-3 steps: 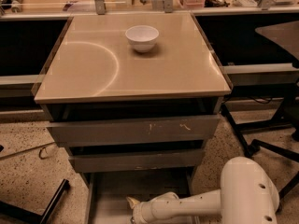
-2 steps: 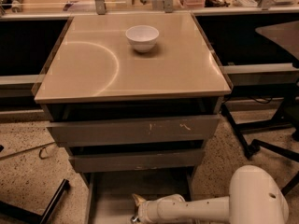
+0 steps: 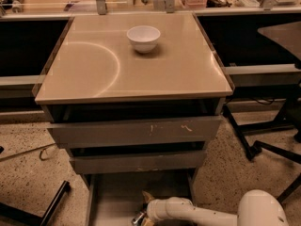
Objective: Pick redbull can from bottom drawer and place on counter
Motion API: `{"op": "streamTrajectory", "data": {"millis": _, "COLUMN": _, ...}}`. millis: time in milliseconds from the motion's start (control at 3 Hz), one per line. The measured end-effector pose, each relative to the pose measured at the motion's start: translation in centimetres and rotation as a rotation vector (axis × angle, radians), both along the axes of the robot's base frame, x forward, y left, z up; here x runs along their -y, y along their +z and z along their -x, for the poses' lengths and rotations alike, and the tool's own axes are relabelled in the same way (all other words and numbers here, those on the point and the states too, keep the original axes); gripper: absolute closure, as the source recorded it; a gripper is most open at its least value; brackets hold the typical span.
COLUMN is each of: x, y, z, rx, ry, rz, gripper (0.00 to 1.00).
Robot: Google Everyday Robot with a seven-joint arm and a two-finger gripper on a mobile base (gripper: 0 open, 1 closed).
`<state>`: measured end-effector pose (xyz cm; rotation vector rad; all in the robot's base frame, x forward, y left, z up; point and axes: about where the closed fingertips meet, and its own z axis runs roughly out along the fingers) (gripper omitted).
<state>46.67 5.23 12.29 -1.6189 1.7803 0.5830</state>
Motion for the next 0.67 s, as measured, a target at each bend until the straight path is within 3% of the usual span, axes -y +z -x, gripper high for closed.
{"op": "streamTrajectory", "data": {"millis": 333, "x": 0.52, "y": -1.66, "z": -0.91, "rx": -0.026, "ry": 0.020, "rz": 0.016, "gripper": 0.00}}
{"op": "streamTrajectory", "data": {"millis": 667, "x": 0.51, "y": -1.46, "z": -0.91, "rx": -0.026, "ry": 0.020, "rz": 0.016, "gripper": 0.18}}
